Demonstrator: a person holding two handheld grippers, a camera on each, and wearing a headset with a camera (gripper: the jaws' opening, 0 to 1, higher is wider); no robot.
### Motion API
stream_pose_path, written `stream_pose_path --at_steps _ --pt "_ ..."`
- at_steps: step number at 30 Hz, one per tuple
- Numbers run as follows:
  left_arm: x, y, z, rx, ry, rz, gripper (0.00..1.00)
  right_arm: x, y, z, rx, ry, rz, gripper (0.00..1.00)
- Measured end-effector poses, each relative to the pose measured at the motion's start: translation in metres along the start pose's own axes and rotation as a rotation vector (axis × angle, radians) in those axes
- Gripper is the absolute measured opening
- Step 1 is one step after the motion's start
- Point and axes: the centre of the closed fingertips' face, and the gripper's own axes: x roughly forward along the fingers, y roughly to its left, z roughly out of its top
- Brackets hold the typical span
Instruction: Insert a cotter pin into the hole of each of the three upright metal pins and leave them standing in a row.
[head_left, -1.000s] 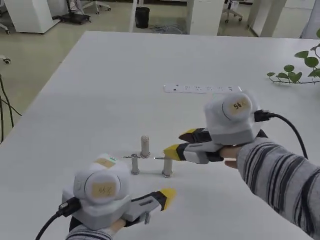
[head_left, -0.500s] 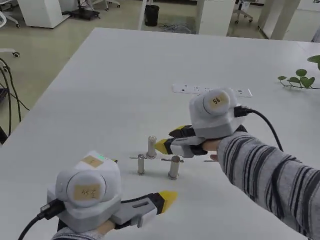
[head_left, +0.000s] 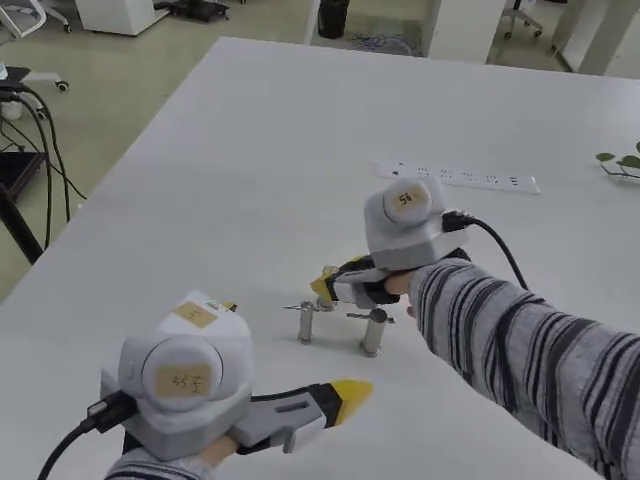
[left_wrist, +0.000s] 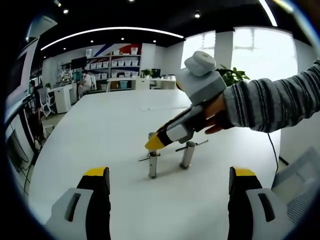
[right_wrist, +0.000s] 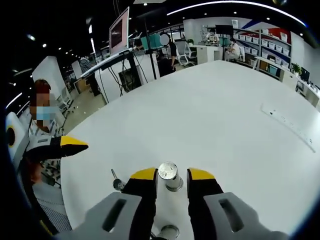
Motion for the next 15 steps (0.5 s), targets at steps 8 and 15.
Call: stream_pose_path --at_steps 8,15 --pt "-0.0001 -0.0006 0.0016 -0.04 -0.025 0.0 0.99 0.0038 0.0064 0.0008 0.019 0.0 0.027 0.12" --pt "-0.0017 0.0018 -0.0005 -0.032 -0.01 0.014 0.97 0.0019 0.004 0.0027 -0.081 0.0 0.003 0.09"
